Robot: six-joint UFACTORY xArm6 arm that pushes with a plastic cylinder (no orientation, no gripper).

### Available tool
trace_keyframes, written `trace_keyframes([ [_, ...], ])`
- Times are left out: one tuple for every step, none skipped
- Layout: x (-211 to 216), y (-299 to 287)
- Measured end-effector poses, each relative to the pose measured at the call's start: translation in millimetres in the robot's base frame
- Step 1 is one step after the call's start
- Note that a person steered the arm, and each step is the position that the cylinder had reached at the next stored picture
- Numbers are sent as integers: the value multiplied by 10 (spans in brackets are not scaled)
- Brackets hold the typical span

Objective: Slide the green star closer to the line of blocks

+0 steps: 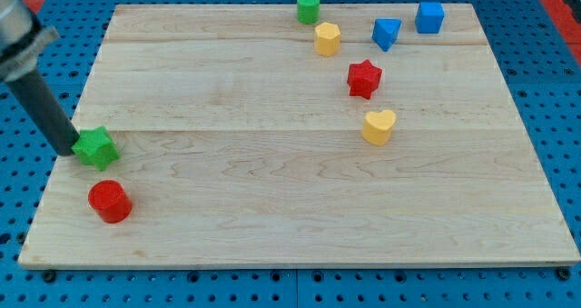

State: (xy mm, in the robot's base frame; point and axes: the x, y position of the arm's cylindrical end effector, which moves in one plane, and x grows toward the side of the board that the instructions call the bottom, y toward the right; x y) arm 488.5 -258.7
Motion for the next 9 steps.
trace_keyframes([
  [21,635],
  [46,1321],
  [-185,1572],
  [-306,1861],
  [-394,2092],
  [-524,2234],
  [-155,2592],
  [-28,2747],
  [195,2603],
])
